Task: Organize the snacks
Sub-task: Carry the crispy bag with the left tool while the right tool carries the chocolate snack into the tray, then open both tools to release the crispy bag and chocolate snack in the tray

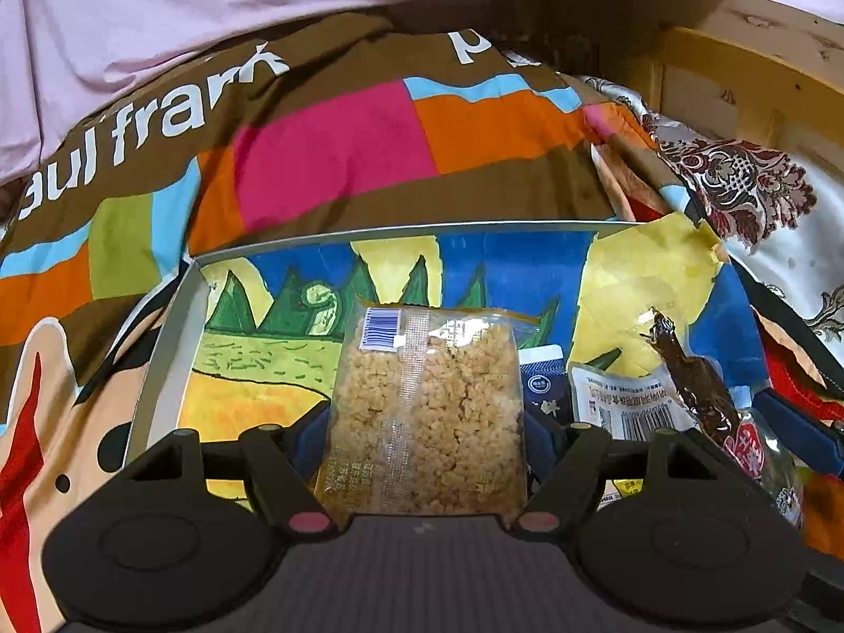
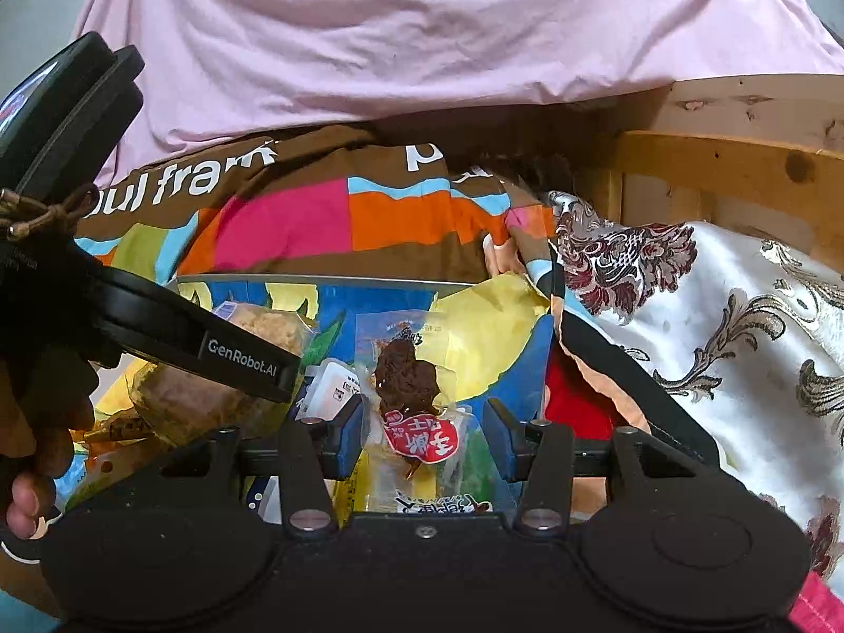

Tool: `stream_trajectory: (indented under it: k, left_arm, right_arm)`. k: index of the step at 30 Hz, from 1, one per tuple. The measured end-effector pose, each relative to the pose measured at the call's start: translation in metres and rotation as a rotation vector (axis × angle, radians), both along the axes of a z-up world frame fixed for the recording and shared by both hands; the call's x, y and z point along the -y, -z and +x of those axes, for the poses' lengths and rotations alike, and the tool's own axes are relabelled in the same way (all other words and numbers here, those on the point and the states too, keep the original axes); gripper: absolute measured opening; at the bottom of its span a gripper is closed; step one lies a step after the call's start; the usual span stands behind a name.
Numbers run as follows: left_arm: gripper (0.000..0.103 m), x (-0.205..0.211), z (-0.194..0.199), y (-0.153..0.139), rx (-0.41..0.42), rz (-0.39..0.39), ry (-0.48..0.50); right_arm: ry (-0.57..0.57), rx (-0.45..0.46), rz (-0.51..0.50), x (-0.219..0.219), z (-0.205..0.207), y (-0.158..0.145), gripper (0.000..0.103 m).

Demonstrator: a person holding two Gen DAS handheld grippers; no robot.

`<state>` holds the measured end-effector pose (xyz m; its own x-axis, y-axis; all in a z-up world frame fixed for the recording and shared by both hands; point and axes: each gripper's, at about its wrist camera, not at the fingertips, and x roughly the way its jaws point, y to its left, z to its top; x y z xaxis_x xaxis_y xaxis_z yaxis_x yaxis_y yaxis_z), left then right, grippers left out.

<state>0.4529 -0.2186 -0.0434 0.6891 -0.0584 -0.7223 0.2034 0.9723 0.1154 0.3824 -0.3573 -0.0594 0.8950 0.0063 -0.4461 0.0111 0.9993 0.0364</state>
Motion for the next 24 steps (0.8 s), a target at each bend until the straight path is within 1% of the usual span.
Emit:
stream_trajectory:
  k: [5,6,7,20,24]
  left_arm:
    - [0.077,0.0001,0.0005,0.0016,-0.003,0.008,0.002]
    - [0.077,0.0000,0.0007,0.0016,-0.003,0.008,0.002]
    - [0.077,-0.0001,0.0008,0.0016,-0.003,0.007,0.002]
    - [0.077,-0.0015,0.0017,0.0025,-0.011,-0.003,0.007]
    - [0.080,-0.0017,0.0015,0.0030,-0.012,-0.002,0.008]
  right_arm:
    - [0.001,-0.017,0.008,0.0005,0.0014,0.0016,0.050]
    - [0.000,-0.020,0.011,0.0008,0.0014,0.0018,0.049]
    - [-0.004,-0.024,0.018,0.0011,0.0018,0.0019,0.045]
    - [-0.007,-0.027,0.030,0.0017,0.0016,0.0024,0.046]
    - [-0.005,-0.028,0.038,0.0024,0.0013,0.0033,0.047]
